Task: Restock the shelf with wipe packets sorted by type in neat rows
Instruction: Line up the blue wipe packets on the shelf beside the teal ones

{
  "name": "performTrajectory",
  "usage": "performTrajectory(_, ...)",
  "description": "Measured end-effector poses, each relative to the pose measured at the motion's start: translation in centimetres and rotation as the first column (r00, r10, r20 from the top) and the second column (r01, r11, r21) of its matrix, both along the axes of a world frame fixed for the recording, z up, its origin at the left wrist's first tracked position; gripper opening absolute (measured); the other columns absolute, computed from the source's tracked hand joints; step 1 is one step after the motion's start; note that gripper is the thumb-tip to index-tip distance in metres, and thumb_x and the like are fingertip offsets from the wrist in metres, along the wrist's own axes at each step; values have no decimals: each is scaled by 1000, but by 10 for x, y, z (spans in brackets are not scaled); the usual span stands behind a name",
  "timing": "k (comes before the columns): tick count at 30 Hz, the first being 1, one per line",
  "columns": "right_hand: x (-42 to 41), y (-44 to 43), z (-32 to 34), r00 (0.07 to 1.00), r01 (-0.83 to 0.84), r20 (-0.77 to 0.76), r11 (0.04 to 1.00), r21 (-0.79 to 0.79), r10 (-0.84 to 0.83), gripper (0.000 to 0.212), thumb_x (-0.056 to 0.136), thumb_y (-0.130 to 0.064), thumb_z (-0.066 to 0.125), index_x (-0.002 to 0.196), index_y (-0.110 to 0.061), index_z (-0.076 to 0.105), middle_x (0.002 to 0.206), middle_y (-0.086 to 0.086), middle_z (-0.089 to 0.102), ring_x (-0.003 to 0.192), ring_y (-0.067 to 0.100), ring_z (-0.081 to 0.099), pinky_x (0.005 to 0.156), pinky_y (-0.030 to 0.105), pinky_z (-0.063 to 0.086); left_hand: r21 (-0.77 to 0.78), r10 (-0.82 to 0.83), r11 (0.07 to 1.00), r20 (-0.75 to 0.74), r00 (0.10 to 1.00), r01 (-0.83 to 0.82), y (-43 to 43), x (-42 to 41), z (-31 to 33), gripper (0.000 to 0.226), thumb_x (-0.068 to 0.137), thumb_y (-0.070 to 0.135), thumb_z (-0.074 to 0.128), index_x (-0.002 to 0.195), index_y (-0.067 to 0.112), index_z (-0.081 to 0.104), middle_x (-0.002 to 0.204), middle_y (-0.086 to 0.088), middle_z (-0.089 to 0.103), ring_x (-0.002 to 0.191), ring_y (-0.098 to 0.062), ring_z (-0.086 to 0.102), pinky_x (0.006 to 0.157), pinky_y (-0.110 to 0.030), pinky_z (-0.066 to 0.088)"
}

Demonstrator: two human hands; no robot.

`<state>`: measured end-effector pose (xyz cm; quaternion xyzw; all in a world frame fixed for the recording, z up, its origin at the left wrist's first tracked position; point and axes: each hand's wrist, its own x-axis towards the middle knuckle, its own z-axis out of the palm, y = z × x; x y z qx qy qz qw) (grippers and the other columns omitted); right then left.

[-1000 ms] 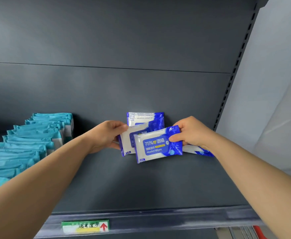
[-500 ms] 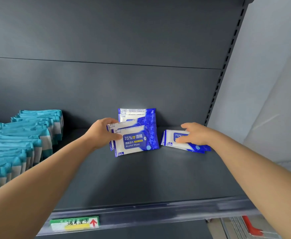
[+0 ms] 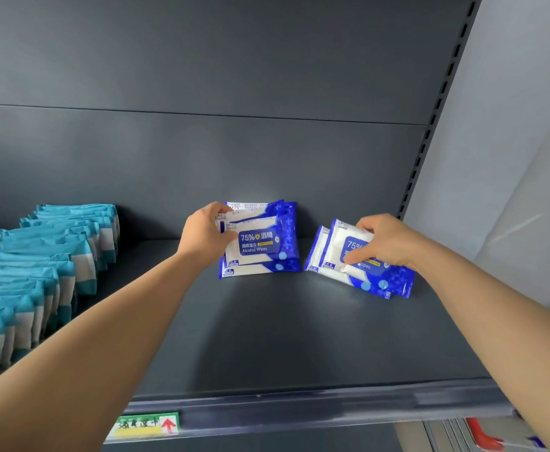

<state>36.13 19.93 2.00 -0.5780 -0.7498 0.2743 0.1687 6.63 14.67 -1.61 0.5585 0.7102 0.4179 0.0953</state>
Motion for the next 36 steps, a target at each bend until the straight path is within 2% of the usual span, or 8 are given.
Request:
performTrajectory(5,-15,1,15,989,-85,-119,994,65,93,29,64,-14,86,84,-12,64,77,3,71,61,16,62,58,27,46,-13,-35,999,1,999,35,11,-2,2,30,82,10,69,109,15,57,95,4,60,77,-14,58,54,-16,41)
performTrajectory(10,-65,3,-7,968,-219,-112,974,54,224,32,64,-14,86,88,-10,65,81,8,71,62,15,59,61,29,47,-58,-65,995,203,977,78,11,-12,3,44,76,13,78,111,14,50,94,3,67,77,-15,65,66,-29,53)
performTrajectory(16,-84,11,-11,961,-213,-148,966,144,234,32,66,-19,86,91,-16,65,82,-6,72,71,11,69,62,26,52,-78,-255,923,606,753,376,-2,-20,-3,36,86,12,70,118,6,53,109,-8,71,96,-22,70,89,-40,55)
performTrajectory(21,-83,6,-13,945,-274,-150,955,114,289,27,73,-21,81,94,-15,65,81,-6,72,62,7,66,54,19,49,-121,-254,932,451,855,341,-9,-13,-12,57,68,6,84,115,14,53,97,3,73,83,-11,72,74,-27,57)
performTrajectory(24,-71,8,-9,959,-230,-142,966,116,245,15,81,-21,72,91,-14,63,78,5,68,57,13,56,51,23,42,-131,-221,947,399,890,293,-7,-10,-13,63,65,11,87,117,17,52,97,7,72,82,-10,71,78,-31,57)
performTrajectory(30,-53,8,-3,971,-222,-52,961,168,233,22,74,-20,78,83,-10,60,103,3,59,87,25,61,69,33,46,-130,-224,951,338,914,281,-10,-9,-11,62,65,10,87,115,18,50,98,5,72,85,-14,71,81,-36,58)
performTrajectory(33,-66,-3,-9,954,-283,-57,947,152,294,34,71,-15,81,95,-13,58,126,3,53,109,23,59,79,36,51,-141,-283,923,380,880,358,-15,-4,-6,57,72,5,81,116,18,47,99,0,72,88,-20,70,76,-31,58)
performTrajectory(36,-74,-4,-10,944,-314,-69,943,109,323,66,69,-19,84,121,-30,46,124,-8,50,107,14,56,78,27,52,-189,-310,899,366,877,396,-17,-7,-4,51,77,6,78,114,22,47,101,-7,72,94,-28,69,84,-38,57)
